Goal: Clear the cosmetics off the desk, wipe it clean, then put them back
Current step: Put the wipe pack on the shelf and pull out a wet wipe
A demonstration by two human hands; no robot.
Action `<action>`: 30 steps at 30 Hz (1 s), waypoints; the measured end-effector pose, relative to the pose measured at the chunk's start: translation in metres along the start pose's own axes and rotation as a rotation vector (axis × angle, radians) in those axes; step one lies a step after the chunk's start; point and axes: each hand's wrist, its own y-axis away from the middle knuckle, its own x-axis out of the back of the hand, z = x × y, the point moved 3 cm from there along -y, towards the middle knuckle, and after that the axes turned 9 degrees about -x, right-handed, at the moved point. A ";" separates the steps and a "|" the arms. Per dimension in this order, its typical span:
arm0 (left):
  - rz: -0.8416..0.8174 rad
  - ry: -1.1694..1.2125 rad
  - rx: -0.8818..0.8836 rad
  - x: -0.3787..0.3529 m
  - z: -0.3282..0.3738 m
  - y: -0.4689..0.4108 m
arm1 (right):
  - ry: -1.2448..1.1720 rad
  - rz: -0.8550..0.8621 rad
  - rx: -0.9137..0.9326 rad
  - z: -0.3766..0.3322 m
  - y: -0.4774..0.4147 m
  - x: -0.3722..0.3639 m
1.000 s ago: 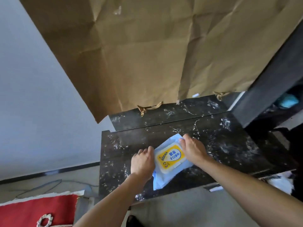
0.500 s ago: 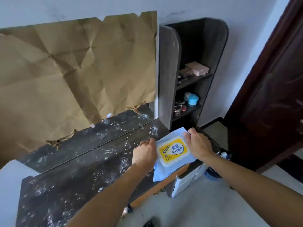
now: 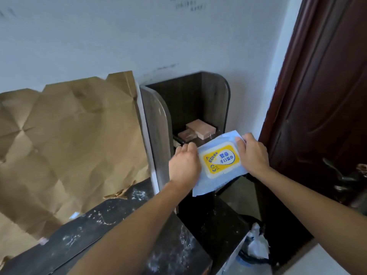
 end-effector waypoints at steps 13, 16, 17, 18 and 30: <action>0.148 -0.127 -0.049 -0.025 -0.009 -0.077 | -0.185 -0.036 -0.014 -0.052 -0.137 -0.052; 0.131 -0.168 0.027 -0.043 -0.017 -0.084 | -0.197 -0.147 0.014 -0.064 -0.156 -0.081; 0.112 -0.175 0.073 -0.049 -0.019 -0.084 | -0.182 -0.193 0.024 -0.067 -0.162 -0.089; 0.092 -0.185 0.118 -0.054 -0.021 -0.085 | -0.160 -0.245 0.039 -0.071 -0.167 -0.098; 0.143 -0.303 0.336 -0.107 -0.039 -0.079 | -0.107 -0.551 0.883 -0.094 -0.186 -0.107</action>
